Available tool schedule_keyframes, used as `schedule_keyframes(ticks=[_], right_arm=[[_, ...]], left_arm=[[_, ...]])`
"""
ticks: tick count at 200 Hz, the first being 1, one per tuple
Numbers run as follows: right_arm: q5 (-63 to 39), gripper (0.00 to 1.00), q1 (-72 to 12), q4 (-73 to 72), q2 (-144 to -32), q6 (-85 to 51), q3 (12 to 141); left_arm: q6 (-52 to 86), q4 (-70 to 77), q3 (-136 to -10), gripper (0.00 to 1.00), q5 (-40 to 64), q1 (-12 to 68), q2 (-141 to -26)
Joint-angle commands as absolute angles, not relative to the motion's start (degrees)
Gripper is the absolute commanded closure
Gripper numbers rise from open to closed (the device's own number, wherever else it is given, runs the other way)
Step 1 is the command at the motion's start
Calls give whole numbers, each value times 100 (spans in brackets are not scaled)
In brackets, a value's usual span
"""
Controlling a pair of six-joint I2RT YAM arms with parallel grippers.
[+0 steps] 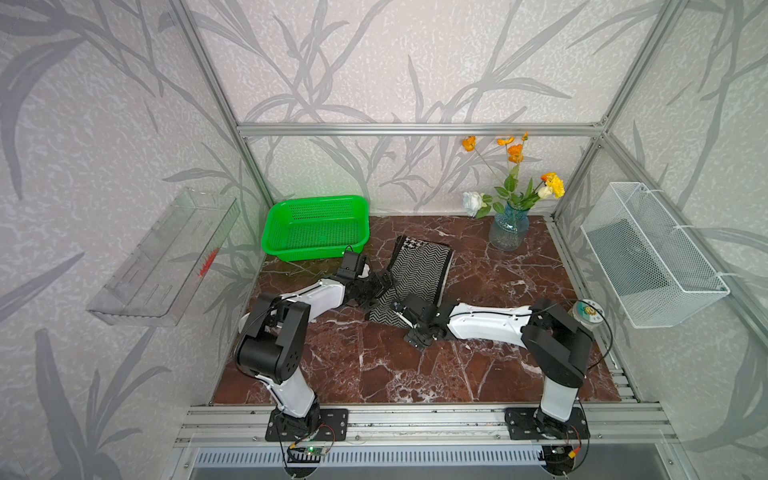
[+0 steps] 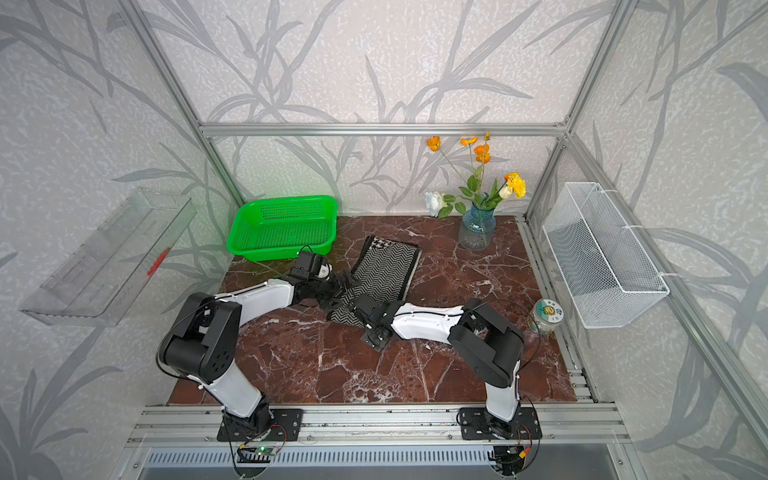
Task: Roll up the scarf and place it into the basket
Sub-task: Roll the scarf at the center of the board.
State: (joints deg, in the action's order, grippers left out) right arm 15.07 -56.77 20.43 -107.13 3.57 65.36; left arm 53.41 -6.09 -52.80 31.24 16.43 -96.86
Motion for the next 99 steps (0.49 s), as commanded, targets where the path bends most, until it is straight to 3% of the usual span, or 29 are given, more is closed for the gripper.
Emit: schedule_keyframes(ticks=[1,15,31,53,87,99], right_arm=[[1386,23,-5670,2449,-11070,352,6403],[1371,34,-5661,2435,-11009,345,6351],[1421,58,-5672,2534,-10921,301,6320],[1439,78,-5669,2630,-10816,269,6274],[1122,100,-5673,2849,-10769,121,6429],[952,100,-5667,2918,-10721,23,6556]], left_arm=[[5168,-809,-5413,0,3233,1541,-9735],[5102,-858,-5458,0,3279,1488,-9765],[5064,-936,-5483,0,3315,1403,-9766],[5053,-940,-5486,0,3384,1209,-9730],[4932,-1140,-5594,1,3554,911,-9537],[4779,-1335,-5637,0,3481,852,-9340]])
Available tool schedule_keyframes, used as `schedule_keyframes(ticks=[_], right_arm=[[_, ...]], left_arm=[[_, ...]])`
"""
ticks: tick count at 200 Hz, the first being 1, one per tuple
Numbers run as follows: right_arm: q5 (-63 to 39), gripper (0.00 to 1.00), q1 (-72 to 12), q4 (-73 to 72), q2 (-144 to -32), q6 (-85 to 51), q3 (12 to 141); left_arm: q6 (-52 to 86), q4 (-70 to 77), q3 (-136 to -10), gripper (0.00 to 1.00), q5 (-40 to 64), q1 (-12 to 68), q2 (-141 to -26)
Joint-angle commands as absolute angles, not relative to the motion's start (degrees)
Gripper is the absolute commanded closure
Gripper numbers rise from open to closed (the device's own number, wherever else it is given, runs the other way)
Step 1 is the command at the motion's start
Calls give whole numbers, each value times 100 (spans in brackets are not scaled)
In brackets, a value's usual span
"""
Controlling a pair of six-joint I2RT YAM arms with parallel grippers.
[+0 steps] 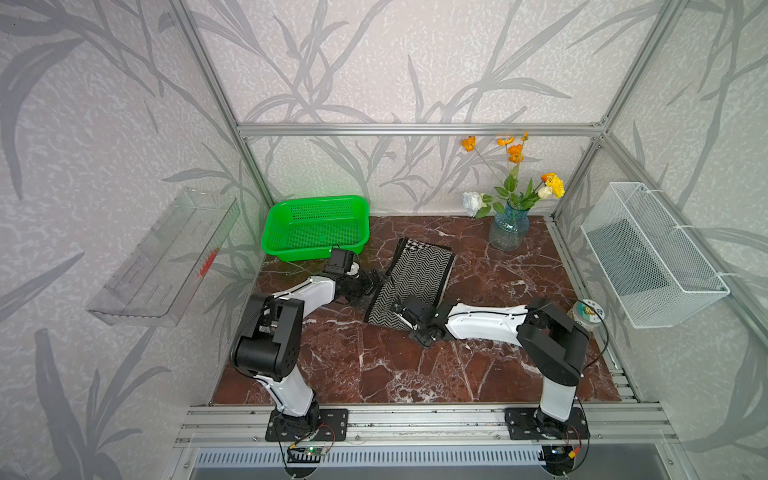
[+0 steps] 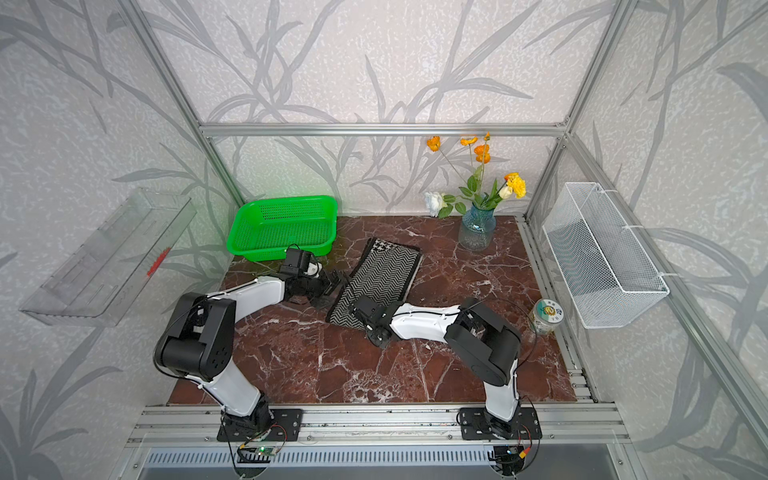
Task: Roll up the scarf and place it into the basket
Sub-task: Roll the scarf at the center of the board.
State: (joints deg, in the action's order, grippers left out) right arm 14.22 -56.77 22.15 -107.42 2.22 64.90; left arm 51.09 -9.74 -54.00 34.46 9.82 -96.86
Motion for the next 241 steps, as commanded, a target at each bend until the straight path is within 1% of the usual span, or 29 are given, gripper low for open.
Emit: schedule_keyframes(ticks=[1,41,80,102,137,150,163,199,241], right_arm=[[933,100,-5672,2922,-10718,12,6565],[-164,100,-5663,3182,-10414,-369,7170],[-1244,100,-5576,3165,-10261,-743,7553],[-1923,100,-5321,2851,-10203,-1112,7429],[-3232,100,-4565,1801,-10185,-1806,6782],[-3542,100,-4314,1536,-10265,-1952,6610],[-3601,100,-4136,1458,-10355,-1992,6510],[-3736,100,-3918,1393,-10674,-1908,6477],[-4162,100,-3724,909,-11145,-2193,6441]], left_arm=[[4767,-1362,-5640,1,3467,848,-9315],[4281,-2093,-5527,0,2803,760,-8321],[4040,-2316,-5015,0,2168,734,-7056],[4016,-2152,-4581,0,1867,721,-6250],[4005,-1261,-3807,0,2108,729,-5348],[4045,-857,-3591,0,2346,731,-5259],[4053,-487,-3447,0,2526,741,-5295],[3949,0,-3540,0,3120,872,-5874],[3582,126,-3820,0,2773,1683,-6517]])
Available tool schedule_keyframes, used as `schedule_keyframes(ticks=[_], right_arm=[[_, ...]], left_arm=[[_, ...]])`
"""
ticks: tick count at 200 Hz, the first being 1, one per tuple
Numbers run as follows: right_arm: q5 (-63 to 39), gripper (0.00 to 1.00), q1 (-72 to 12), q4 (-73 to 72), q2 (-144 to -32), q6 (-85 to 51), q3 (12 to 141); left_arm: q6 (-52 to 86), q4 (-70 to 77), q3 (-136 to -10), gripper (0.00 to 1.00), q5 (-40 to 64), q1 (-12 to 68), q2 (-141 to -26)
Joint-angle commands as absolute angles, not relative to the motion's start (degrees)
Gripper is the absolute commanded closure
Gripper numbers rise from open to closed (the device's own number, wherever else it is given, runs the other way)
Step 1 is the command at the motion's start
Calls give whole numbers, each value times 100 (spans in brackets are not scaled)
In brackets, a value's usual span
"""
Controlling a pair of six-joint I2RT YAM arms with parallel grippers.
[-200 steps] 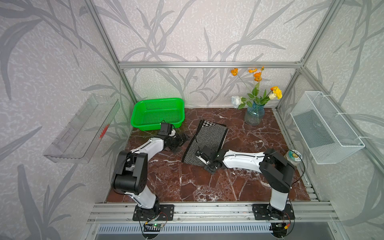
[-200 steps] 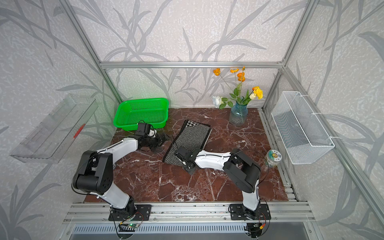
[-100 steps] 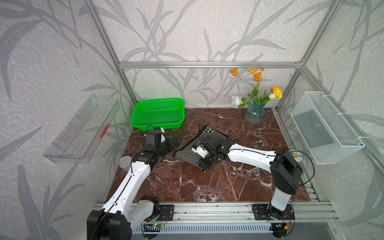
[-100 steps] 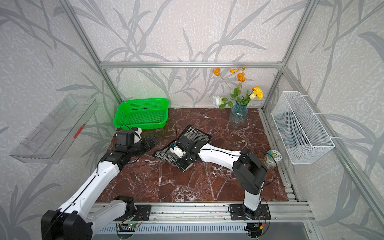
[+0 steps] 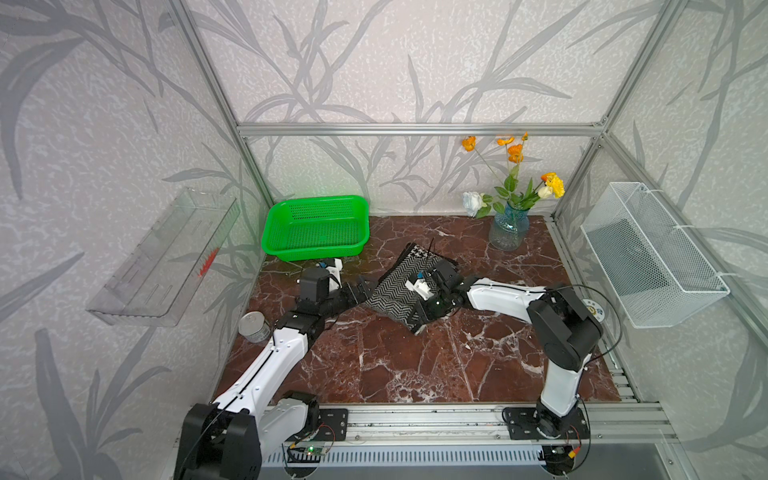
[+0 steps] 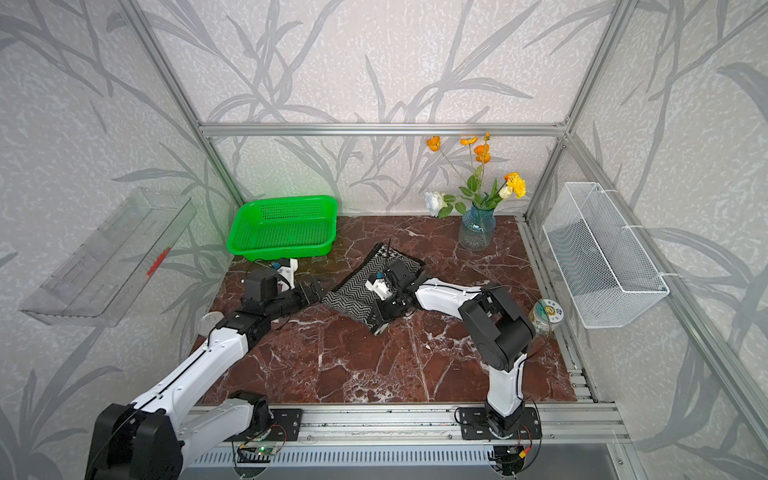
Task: Roll up the scarf and place it into the basket
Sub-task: Roll the scarf at the center of the board.
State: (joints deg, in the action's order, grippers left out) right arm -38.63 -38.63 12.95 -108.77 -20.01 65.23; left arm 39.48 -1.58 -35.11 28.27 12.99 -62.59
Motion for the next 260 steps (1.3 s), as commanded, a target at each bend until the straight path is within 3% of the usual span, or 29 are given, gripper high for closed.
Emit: schedule_keyframes(ticks=[1,83,127,232,260], right_arm=[[-4160,100,-3721,907,-11149,-2186,6446],[-4320,100,-3372,710,-11521,-2287,6390],[-4343,100,-3349,662,-11575,-2309,6359],[-3960,100,-3325,918,-11351,-2144,6252],[-3494,91,-3330,1231,-10890,-1965,6223]], left_arm=[[3580,129,-3826,0,2766,1703,-6532],[3776,1153,-3520,0,2860,2195,-7058],[3849,1675,-3737,0,2936,2222,-7927],[3856,1911,-4663,0,2070,2206,-9690],[4045,2048,-4547,0,1942,2178,-9940]])
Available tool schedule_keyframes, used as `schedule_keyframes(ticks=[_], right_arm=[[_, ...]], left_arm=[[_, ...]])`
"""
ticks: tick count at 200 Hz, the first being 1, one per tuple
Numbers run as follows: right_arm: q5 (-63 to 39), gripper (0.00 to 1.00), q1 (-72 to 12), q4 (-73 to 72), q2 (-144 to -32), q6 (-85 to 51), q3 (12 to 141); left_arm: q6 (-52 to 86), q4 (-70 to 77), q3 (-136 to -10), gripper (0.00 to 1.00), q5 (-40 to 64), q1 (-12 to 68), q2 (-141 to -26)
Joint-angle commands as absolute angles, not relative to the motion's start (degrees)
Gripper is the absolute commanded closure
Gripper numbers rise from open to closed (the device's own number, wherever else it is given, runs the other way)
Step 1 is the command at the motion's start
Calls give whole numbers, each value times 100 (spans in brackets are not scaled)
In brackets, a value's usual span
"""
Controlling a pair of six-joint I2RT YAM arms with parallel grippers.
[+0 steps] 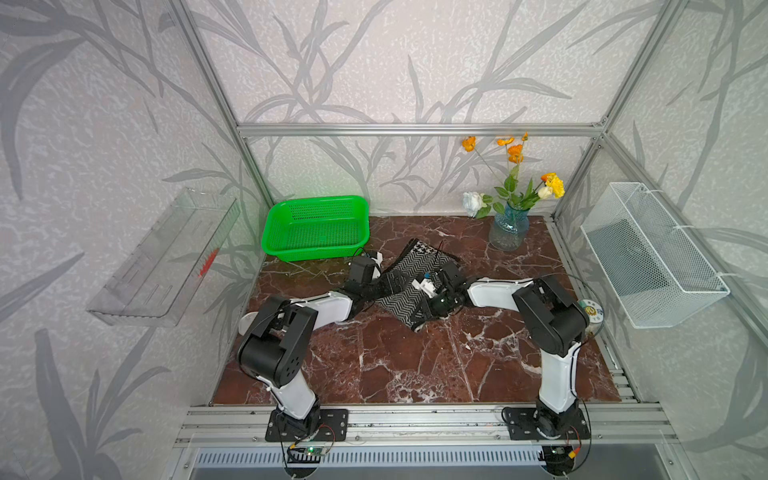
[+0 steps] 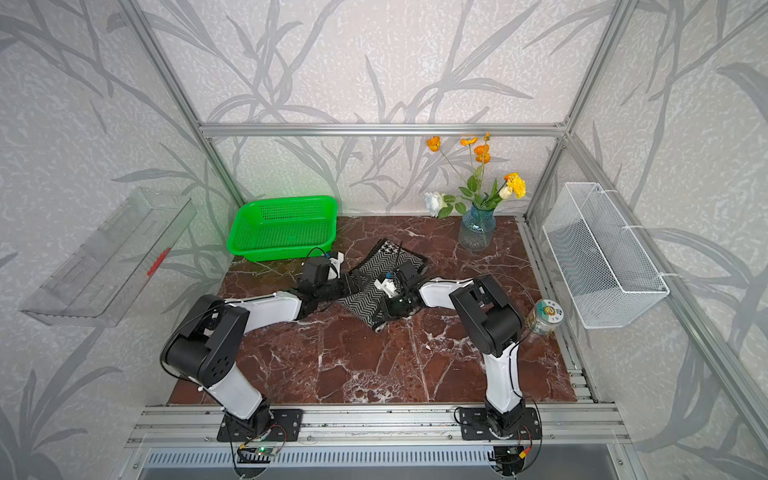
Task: Roll up the scarf and place it into the basket
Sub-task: Roll the scarf at the center of the board.
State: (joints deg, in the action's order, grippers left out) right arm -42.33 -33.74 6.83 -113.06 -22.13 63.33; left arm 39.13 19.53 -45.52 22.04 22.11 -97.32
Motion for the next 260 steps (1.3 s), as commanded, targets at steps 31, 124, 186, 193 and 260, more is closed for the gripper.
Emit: schedule_keyframes(ticks=[31,124,186,193,260], right_arm=[[-2595,60,-3449,1767,-10294,-1588,6335],[2042,1,-5729,2172,-9148,129,6594],[2373,1,-6114,2337,-10043,343,6991],[2526,1,-6152,2424,-10207,325,7088],[2921,3,-6426,2558,-11068,310,7369]], left_arm=[[4169,2172,-4465,0,1855,2177,-10187],[4386,1875,-4785,1,2038,2145,-10349],[4570,1886,-4876,1,2242,2145,-10362],[4586,1874,-4894,1,2266,2145,-10365],[4605,1698,-5040,1,2335,2136,-10323]])
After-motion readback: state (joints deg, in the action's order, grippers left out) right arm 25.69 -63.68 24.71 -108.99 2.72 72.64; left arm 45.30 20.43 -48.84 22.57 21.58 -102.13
